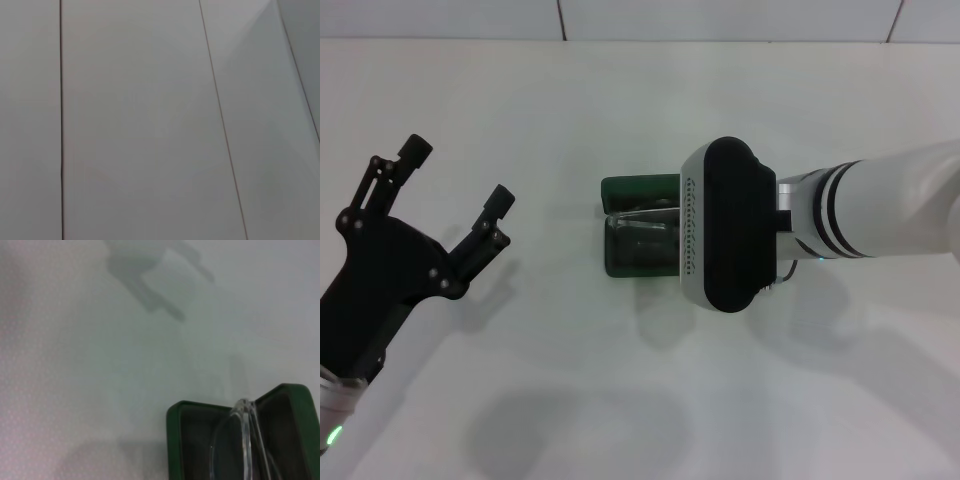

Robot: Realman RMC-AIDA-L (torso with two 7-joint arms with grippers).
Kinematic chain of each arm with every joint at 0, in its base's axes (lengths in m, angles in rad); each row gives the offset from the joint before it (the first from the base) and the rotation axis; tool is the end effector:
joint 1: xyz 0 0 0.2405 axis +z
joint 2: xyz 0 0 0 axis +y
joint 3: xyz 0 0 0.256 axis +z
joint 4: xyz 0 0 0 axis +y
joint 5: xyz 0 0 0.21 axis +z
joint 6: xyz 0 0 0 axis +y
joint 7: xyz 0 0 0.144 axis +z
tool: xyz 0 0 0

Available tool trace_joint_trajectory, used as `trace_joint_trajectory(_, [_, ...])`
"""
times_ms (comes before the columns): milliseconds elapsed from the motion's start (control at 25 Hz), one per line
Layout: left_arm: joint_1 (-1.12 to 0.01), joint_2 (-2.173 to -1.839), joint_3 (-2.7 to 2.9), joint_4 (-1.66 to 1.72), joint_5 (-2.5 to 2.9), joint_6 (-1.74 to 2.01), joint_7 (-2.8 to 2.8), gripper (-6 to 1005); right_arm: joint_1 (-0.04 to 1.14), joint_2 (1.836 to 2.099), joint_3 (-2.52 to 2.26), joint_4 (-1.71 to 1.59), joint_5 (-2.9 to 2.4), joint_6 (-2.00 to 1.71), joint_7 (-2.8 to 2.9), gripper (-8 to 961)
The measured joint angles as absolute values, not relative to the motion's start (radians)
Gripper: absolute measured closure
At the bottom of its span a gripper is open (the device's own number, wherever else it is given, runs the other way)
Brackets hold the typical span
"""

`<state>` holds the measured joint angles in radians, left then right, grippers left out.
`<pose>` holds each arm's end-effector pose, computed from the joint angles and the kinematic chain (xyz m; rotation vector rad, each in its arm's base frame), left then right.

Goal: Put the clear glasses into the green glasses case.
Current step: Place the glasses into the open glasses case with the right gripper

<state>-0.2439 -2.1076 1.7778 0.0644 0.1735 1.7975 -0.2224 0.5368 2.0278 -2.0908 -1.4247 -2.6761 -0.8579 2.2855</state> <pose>-0.2928 0.2184 -0.0233 -1.8661 -0.1381 -1.1038 0.1209 0.3333 -0.1004 -2.6069 -0.4174 -0.4162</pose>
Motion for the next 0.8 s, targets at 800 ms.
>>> trace_joint_trajectory(800, [-0.244,-2.106,1.778,0.065,0.171,1.778,-0.220,124,0.520,2.028,-2.102,-1.484,-2.640,-0.926,2.286,436])
